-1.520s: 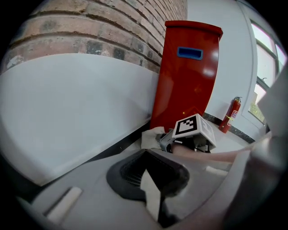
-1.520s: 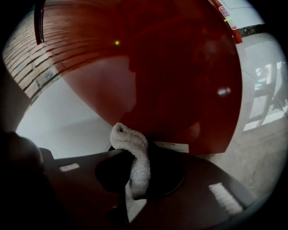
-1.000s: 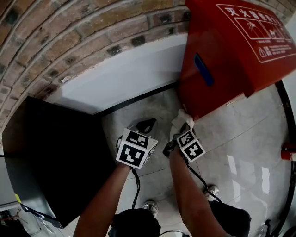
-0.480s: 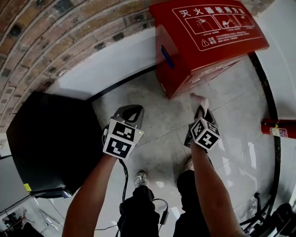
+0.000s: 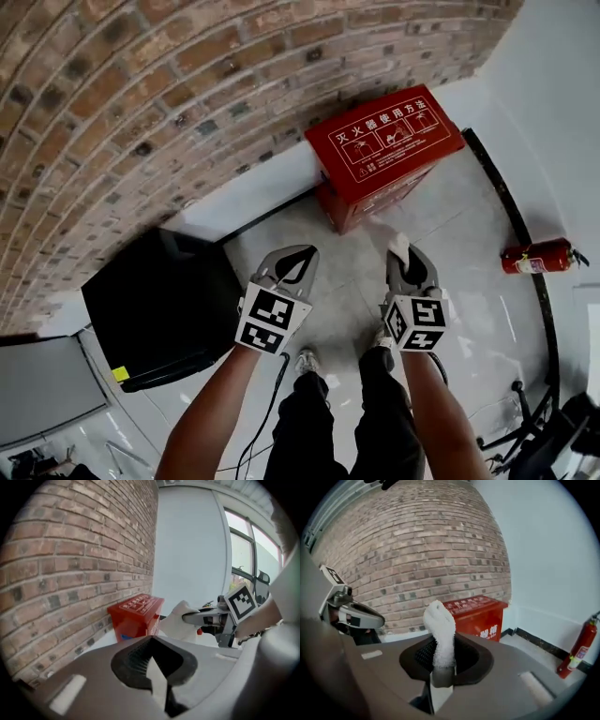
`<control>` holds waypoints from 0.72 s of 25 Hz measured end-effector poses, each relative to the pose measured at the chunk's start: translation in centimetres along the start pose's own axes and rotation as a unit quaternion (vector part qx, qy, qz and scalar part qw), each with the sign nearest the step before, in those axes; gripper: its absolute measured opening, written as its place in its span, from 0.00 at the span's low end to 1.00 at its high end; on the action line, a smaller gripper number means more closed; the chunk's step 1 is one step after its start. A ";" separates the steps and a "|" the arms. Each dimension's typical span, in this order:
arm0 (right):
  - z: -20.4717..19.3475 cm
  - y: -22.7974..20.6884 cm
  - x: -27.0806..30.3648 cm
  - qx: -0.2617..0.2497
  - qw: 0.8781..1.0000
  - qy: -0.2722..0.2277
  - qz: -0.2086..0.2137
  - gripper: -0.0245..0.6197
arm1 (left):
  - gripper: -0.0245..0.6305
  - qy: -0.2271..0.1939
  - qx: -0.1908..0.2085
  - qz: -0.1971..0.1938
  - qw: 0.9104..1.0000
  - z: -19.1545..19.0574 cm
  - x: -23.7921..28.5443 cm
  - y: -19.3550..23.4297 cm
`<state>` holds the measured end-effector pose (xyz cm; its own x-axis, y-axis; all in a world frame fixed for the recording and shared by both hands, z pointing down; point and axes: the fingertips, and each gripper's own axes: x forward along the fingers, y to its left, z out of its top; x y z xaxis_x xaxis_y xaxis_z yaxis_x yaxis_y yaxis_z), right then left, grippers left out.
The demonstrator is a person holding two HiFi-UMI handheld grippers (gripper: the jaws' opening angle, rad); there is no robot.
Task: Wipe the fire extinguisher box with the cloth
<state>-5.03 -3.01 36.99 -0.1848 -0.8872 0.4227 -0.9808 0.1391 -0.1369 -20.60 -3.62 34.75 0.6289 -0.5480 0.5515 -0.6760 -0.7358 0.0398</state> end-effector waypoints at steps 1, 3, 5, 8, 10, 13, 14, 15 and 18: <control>2.2 1.2 -1.3 -0.007 1.000 -0.007 0.013 0.16 | 0.04 -0.009 0.001 0.000 1.000 2.1 -1.3 -0.3; 6.8 3.3 -3.6 -0.016 0.999 -0.023 0.037 0.16 | 0.04 -0.026 0.002 0.001 1.000 6.2 -3.8 -0.8; 11.4 5.2 -6.0 -0.022 0.997 -0.039 0.060 0.16 | 0.04 -0.046 -0.002 0.002 0.999 9.9 -6.6 -1.4; 17.9 7.9 -9.7 -0.026 0.992 -0.062 0.104 0.16 | 0.04 -0.071 -0.010 0.002 0.997 14.9 -10.8 -2.5; 21.6 9.6 -12.1 -0.031 0.988 -0.076 0.132 0.16 | 0.04 -0.079 -0.015 -0.002 0.997 17.5 -13.4 -3.3; 26.1 11.6 -15.7 -0.050 0.982 -0.085 0.160 0.16 | 0.04 -0.084 -0.028 -0.006 0.996 20.5 -16.7 -4.8; 27.3 12.1 -16.6 -0.056 0.980 -0.085 0.169 0.16 | 0.04 -0.088 -0.031 -0.005 0.996 21.5 -17.7 -5.2; 28.6 12.5 -17.4 -0.063 0.978 -0.086 0.177 0.16 | 0.04 -0.093 -0.034 -0.003 0.995 22.6 -18.6 -5.5; 32.0 13.1 -19.4 -0.079 0.973 -0.098 0.193 0.16 | 0.04 -0.106 -0.041 -0.003 0.994 25.5 -21.0 -6.9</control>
<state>-12.26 1.95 -1.63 -0.5412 -0.8199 0.1868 -0.8408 0.5309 -0.1057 -19.41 2.82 1.68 0.6944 -0.6210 0.3636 -0.6950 -0.7098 0.1148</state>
